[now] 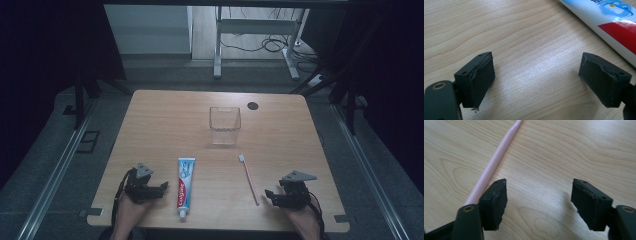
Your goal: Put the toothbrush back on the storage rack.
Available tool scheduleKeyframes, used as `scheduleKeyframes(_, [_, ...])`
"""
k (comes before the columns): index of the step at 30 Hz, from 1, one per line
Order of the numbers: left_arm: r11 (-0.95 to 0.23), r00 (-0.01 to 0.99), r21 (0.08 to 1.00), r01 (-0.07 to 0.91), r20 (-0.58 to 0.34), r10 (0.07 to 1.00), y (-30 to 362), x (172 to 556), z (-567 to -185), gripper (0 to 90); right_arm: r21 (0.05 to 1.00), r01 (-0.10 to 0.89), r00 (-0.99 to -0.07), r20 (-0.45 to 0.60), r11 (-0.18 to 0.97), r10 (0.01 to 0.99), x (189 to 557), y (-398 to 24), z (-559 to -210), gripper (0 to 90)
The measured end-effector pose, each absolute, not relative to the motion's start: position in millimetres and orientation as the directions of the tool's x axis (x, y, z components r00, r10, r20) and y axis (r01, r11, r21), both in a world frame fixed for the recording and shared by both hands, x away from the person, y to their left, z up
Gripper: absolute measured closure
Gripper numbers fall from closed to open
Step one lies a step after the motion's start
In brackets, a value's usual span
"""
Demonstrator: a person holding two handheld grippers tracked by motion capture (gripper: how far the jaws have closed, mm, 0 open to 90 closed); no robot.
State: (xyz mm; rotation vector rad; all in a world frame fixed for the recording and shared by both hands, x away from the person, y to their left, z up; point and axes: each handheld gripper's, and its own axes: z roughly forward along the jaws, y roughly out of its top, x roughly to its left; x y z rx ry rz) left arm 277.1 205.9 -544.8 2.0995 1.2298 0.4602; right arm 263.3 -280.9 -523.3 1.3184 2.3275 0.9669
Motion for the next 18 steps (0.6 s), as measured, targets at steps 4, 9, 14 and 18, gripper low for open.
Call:
scheduleKeyframes(4, [-0.346,0.498,0.688,0.638,-0.025,0.867,205.9,277.1,-544.9,13.0,0.680,0.644,-0.557,0.103,0.350,0.824,264.8,-280.1,-521.3,36.4])
scheduleKeyframes(9, [-0.346,0.498,0.688,0.637,-0.025,0.867,205.9,277.1,-544.9,13.1,0.687,0.624,-0.591,0.103,0.373,0.800,265.6,-276.8,-515.0,42.5])
scheduleKeyframes(14, [-0.346,0.497,0.688,0.637,-0.025,0.867,205.8,277.0,-544.9,13.1,0.692,0.616,-0.604,0.109,0.377,0.789,266.2,-275.1,-509.4,47.4])
scheduleKeyframes(18, [-0.346,0.498,0.688,0.637,-0.024,0.867,205.9,277.1,-544.9,13.1,0.695,0.602,-0.639,0.122,0.394,0.759,268.0,-268.5,-502.3,57.4])
